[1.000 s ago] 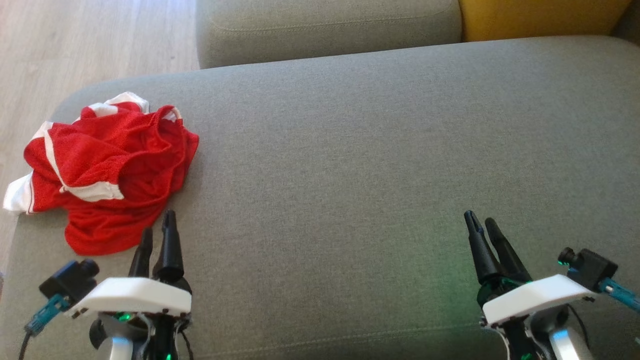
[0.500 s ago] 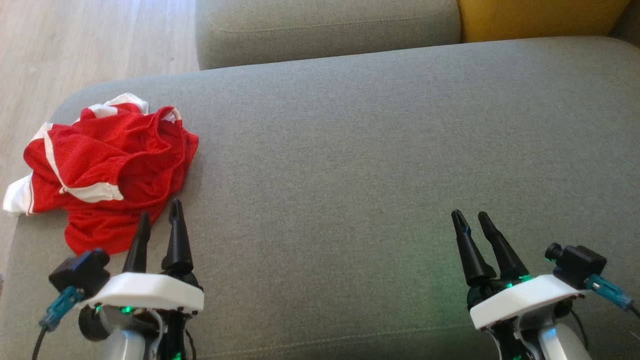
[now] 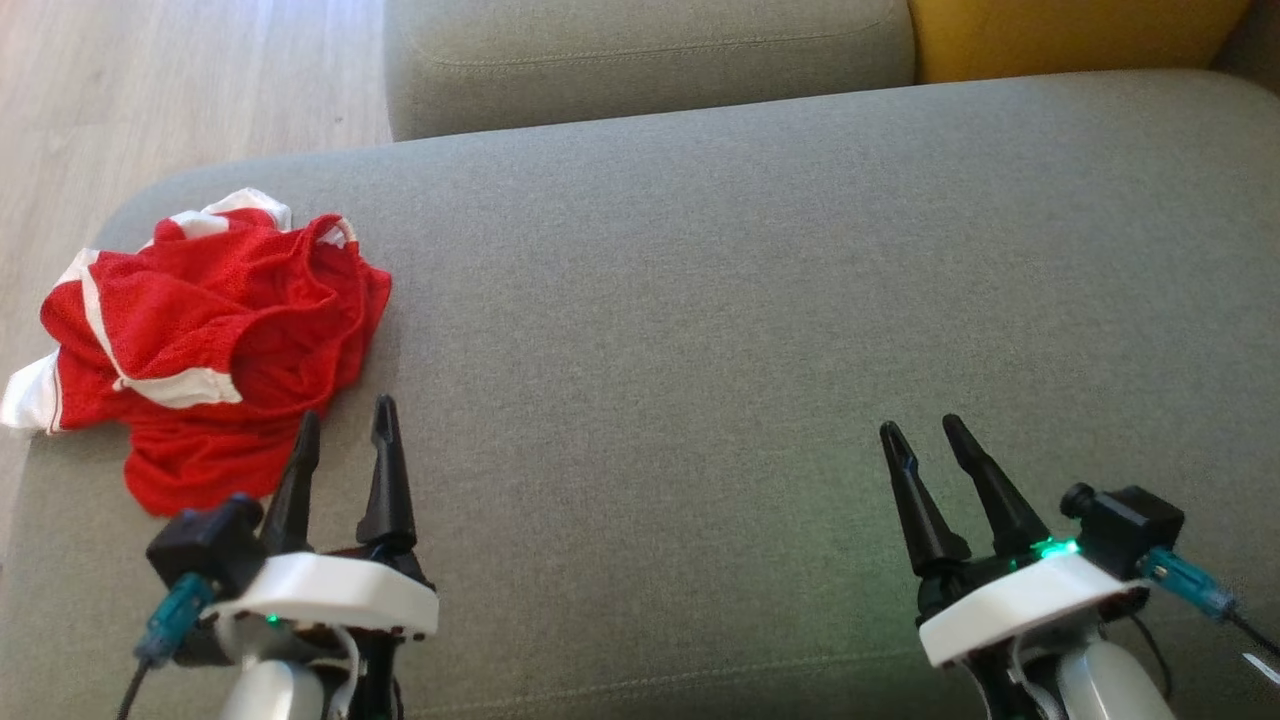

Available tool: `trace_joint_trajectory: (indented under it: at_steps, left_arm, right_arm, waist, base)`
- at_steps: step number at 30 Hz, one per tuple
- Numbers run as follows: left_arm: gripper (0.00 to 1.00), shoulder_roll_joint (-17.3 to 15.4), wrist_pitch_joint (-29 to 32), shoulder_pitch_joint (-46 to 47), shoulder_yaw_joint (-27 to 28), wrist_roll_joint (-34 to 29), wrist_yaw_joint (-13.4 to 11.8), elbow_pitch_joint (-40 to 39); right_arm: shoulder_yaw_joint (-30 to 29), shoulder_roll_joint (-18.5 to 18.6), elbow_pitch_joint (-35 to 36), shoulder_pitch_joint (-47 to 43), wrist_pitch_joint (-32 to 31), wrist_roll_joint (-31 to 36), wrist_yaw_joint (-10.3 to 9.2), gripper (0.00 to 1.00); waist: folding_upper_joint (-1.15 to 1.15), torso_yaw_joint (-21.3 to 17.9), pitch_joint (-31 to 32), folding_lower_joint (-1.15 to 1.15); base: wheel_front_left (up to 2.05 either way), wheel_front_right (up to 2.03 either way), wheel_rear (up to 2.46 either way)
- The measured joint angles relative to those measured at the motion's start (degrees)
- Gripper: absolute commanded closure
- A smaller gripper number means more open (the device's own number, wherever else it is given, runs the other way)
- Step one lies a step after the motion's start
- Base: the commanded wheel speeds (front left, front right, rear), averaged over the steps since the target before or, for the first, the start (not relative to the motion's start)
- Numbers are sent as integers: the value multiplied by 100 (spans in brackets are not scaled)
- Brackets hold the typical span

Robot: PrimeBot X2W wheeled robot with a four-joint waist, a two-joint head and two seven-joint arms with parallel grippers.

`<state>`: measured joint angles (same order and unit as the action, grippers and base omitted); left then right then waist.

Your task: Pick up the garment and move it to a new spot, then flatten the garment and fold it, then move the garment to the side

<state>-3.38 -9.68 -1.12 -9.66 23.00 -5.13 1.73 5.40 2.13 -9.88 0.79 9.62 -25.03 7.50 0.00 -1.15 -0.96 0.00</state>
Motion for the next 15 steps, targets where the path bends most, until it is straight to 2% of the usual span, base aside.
trace_joint_trajectory:
  at_steps: [15]
  left_arm:
    - [0,2,-235,-119,-149,-934,-35,-74]
  right_arm:
    - [64,7,118,104,245,1054,0,0]
  waist:
    - [0,23,-15,0]
  base:
    - [0,0,0]
